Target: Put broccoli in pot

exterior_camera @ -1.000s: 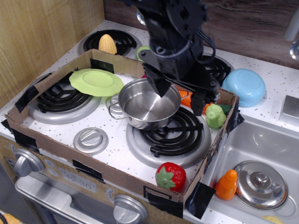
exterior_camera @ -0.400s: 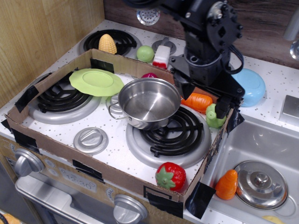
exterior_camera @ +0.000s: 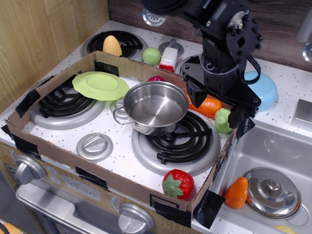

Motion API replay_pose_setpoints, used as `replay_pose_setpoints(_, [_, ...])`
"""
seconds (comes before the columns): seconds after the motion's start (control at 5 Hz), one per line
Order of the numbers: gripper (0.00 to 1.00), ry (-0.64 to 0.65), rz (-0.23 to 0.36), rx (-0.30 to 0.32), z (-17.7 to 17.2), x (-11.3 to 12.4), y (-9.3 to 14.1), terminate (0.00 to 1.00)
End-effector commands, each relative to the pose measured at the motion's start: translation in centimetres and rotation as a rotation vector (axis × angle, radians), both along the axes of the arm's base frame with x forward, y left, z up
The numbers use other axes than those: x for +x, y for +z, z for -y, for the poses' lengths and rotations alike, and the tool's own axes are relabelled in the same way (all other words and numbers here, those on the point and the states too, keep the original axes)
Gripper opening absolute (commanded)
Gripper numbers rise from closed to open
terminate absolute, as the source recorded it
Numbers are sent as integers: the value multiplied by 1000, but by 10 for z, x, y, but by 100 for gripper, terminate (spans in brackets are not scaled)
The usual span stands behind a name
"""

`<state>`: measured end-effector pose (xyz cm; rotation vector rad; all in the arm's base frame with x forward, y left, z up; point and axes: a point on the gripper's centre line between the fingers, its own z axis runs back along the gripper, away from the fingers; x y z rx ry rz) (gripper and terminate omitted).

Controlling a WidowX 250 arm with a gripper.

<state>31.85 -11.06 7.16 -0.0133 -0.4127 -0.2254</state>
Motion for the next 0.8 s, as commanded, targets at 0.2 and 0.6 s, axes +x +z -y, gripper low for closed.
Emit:
replay_pose_setpoints(0.2, [100,-37,9,-5,-3,22,-7,0])
replay_pose_setpoints(0.6, [100,-58,4,-1,-13,33,-13,0])
